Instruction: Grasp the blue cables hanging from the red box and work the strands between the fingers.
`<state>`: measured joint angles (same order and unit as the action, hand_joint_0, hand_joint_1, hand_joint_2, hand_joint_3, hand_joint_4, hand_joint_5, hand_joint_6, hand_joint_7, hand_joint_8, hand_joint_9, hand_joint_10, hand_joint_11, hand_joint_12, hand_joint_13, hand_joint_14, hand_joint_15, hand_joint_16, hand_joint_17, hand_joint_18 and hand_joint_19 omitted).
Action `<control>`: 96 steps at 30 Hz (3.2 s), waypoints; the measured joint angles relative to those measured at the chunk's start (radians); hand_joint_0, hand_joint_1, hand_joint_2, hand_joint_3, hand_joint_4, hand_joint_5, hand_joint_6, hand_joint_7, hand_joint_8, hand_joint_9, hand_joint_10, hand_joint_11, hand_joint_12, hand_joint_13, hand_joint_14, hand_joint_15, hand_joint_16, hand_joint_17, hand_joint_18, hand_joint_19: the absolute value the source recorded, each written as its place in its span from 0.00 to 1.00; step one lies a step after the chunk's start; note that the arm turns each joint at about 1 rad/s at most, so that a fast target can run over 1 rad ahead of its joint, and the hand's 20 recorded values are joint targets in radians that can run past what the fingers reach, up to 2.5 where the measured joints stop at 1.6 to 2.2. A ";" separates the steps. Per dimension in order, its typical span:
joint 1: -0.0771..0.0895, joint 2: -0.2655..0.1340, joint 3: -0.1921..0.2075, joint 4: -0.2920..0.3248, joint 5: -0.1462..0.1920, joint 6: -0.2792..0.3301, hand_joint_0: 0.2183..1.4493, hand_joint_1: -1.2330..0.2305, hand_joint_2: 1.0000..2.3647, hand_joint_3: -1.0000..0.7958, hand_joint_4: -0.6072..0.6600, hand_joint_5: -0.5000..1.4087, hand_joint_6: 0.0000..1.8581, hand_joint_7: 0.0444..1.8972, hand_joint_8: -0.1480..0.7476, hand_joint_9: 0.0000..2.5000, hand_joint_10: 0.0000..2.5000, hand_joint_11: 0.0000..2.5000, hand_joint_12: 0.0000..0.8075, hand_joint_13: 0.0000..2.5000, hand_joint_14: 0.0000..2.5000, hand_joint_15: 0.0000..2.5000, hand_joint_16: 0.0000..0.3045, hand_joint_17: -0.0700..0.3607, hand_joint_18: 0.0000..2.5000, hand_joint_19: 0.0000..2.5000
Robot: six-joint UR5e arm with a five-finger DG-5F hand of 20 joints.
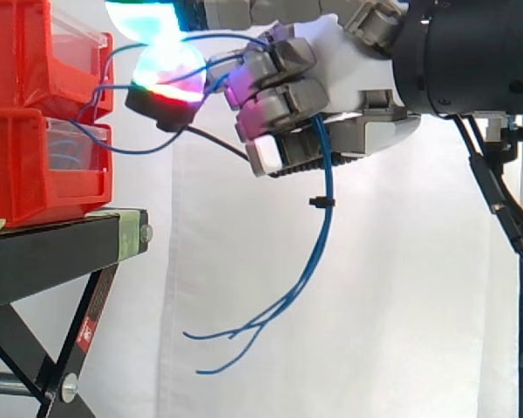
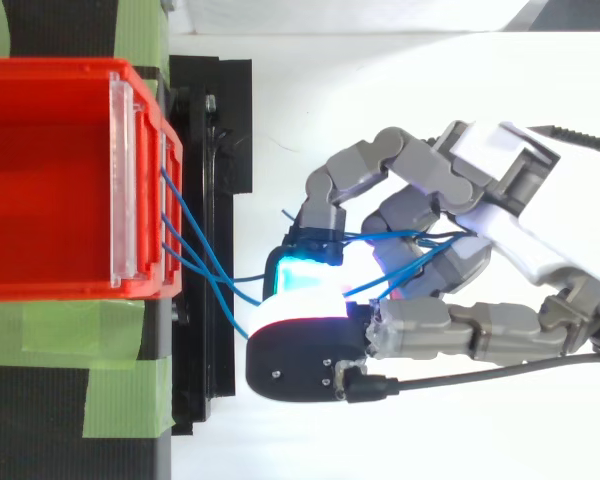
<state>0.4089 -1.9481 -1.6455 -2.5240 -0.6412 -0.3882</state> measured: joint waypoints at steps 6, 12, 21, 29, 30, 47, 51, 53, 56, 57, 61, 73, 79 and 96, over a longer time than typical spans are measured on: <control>0.001 0.000 0.000 -0.069 0.000 0.000 0.77 0.40 0.10 0.68 0.69 0.20 0.81 0.51 0.77 0.53 1.00 1.00 0.83 0.68 1.00 0.77 0.66 0.51 0.78 0.29; 0.002 0.000 0.000 -0.084 0.001 0.000 0.77 0.40 0.09 0.68 0.69 0.20 0.81 0.51 0.77 0.53 1.00 1.00 0.83 0.68 1.00 0.77 0.66 0.51 0.78 0.29; 0.003 0.000 0.000 -0.102 0.001 -0.001 0.77 0.40 0.10 0.68 0.69 0.20 0.81 0.51 0.77 0.53 1.00 1.00 0.83 0.68 1.00 0.77 0.66 0.51 0.78 0.29; 0.002 0.000 0.000 -0.118 0.001 -0.001 0.77 0.40 0.09 0.68 0.69 0.20 0.81 0.51 0.77 0.53 1.00 1.00 0.83 0.68 1.00 0.77 0.66 0.51 0.78 0.29; 0.002 0.000 0.000 -0.121 0.001 -0.001 0.77 0.40 0.09 0.68 0.69 0.20 0.81 0.51 0.77 0.53 1.00 1.00 0.83 0.68 1.00 0.77 0.66 0.51 0.78 0.29; 0.002 0.000 0.000 -0.148 0.002 -0.001 0.77 0.40 0.08 0.68 0.69 0.20 0.81 0.51 0.77 0.53 1.00 1.00 0.83 0.68 1.00 0.77 0.66 0.51 0.78 0.29; 0.002 0.000 0.000 -0.148 0.002 -0.001 0.77 0.40 0.08 0.67 0.69 0.20 0.82 0.51 0.77 0.53 1.00 1.00 0.83 0.68 1.00 0.77 0.66 0.51 0.78 0.29; 0.002 0.000 0.000 -0.148 0.002 -0.001 0.78 0.40 0.06 0.68 0.69 0.20 0.81 0.51 0.77 0.53 1.00 1.00 0.83 0.68 1.00 0.77 0.66 0.51 0.78 0.29; 0.002 0.000 0.000 -0.148 0.001 -0.001 0.78 0.40 0.06 0.68 0.69 0.20 0.82 0.51 0.77 0.53 1.00 1.00 0.83 0.68 1.00 0.77 0.66 0.51 0.78 0.29; 0.002 0.000 0.000 -0.148 0.002 -0.001 0.78 0.40 0.06 0.68 0.69 0.20 0.82 0.51 0.77 0.53 1.00 1.00 0.83 0.68 1.00 0.77 0.66 0.51 0.78 0.29; 0.002 0.000 0.000 -0.148 0.002 -0.001 0.78 0.40 0.06 0.68 0.69 0.20 0.81 0.51 0.77 0.53 1.00 1.00 0.83 0.68 1.00 0.77 0.66 0.51 0.78 0.29; 0.002 0.000 0.000 -0.148 0.001 -0.001 0.77 0.40 0.08 0.67 0.69 0.20 0.82 0.51 0.77 0.53 1.00 1.00 0.83 0.68 1.00 0.77 0.66 0.51 0.78 0.29; 0.003 0.000 0.000 -0.148 0.001 -0.001 0.77 0.40 0.08 0.67 0.69 0.20 0.82 0.51 0.77 0.53 1.00 1.00 0.83 0.68 1.00 0.77 0.66 0.51 0.78 0.29; 0.003 0.000 0.000 -0.148 0.001 -0.001 0.77 0.40 0.08 0.68 0.69 0.20 0.82 0.51 0.77 0.53 1.00 1.00 0.83 0.68 1.00 0.77 0.66 0.51 0.78 0.29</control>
<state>0.4116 -1.9482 -1.6456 -2.6722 -0.6406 -0.3896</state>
